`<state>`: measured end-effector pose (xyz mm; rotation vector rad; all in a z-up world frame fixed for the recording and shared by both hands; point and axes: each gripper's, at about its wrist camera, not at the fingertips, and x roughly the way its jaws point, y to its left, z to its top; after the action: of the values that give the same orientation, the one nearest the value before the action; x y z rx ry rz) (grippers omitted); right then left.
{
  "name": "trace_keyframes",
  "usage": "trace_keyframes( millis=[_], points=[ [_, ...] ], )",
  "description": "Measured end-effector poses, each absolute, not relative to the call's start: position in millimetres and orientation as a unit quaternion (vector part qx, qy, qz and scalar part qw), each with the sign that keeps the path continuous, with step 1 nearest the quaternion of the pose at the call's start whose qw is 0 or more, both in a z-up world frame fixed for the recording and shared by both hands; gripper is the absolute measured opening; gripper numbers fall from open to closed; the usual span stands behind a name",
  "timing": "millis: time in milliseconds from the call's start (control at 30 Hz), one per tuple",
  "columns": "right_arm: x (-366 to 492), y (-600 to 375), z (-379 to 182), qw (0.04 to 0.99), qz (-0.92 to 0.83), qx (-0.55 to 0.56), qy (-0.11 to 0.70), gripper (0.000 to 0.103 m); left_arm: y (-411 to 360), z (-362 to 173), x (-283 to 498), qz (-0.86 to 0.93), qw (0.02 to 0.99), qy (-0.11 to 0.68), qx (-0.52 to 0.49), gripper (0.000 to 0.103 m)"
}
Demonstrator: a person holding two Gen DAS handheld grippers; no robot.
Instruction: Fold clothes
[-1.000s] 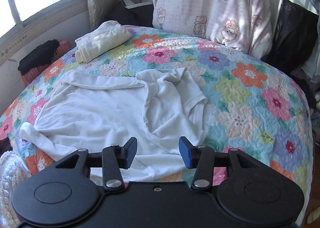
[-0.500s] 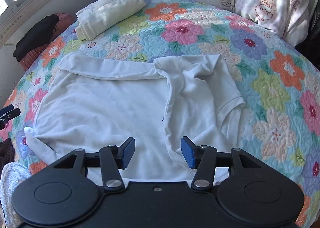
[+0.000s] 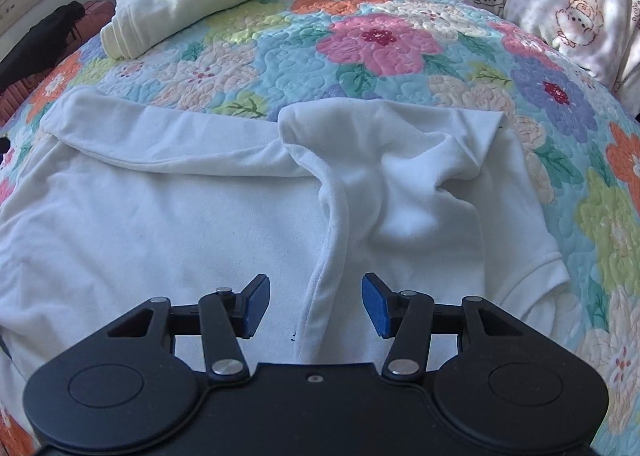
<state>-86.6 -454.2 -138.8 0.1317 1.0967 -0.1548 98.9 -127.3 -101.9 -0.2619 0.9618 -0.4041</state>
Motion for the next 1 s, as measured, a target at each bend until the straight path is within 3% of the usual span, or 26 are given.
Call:
trace_keyframes(
  millis=[167, 200, 233, 267, 300, 500, 767, 833, 867, 900, 967, 1000],
  points=[
    [-62.2, -472.8, -161.5, 0.847, -0.135, 0.054, 0.511, 0.054, -147.1, -140.8, 136.8, -0.16, 0.843, 0.487, -0.162, 0.064],
    [-58.5, -479.3, -163.4, 0.848, -0.149, 0.058, 0.506, 0.045, -149.8, -142.7, 140.3, -0.158, 0.849, 0.477, -0.161, 0.058],
    [-56.7, -488.6, -161.1, 0.852, -0.162, 0.072, 0.492, 0.037, -152.2, -141.0, 141.7, -0.163, 0.861, 0.456, -0.157, 0.016],
    [-55.3, -498.5, -158.1, 0.856, -0.176, 0.087, 0.477, 0.012, -155.5, -137.9, 143.0, -0.168, 0.871, 0.437, -0.148, 0.003],
    [-53.9, -508.3, -155.0, 0.86, -0.19, 0.102, 0.462, 0.007, -158.8, -132.1, 143.7, -0.173, 0.881, 0.419, -0.138, 0.004],
    [-41.7, -560.4, -118.3, 0.882, -0.256, 0.129, 0.374, 0.006, -167.0, -86.0, 154.1, -0.195, 0.915, 0.331, -0.123, 0.003],
    [9.9, -588.4, -58.0, 0.906, -0.277, 0.083, 0.31, 0.007, -189.9, -74.6, 220.1, -0.188, 0.909, 0.353, -0.114, 0.006],
    [26.8, -591.3, -55.6, 0.911, -0.267, 0.052, 0.31, 0.013, -200.4, -91.1, 234.0, -0.162, 0.911, 0.372, -0.074, 0.011],
    [35.0, -594.0, -59.2, 0.904, -0.272, 0.036, 0.329, 0.031, -204.8, -99.8, 239.0, -0.149, 0.912, 0.379, -0.047, 0.013],
    [43.1, -596.6, -63.1, 0.893, -0.281, 0.021, 0.35, 0.06, -207.6, -107.4, 242.0, -0.137, 0.914, 0.382, -0.02, 0.016],
    [48.4, -599.8, -74.1, 0.862, -0.313, 0.003, 0.398, 0.075, -203.0, -115.9, 238.2, -0.125, 0.919, 0.374, 0.012, 0.022],
    [46.0, -600.9, -79.3, 0.854, -0.315, 0.002, 0.414, 0.076, -196.8, -116.9, 233.0, -0.122, 0.922, 0.366, 0.016, 0.028]
  ],
)
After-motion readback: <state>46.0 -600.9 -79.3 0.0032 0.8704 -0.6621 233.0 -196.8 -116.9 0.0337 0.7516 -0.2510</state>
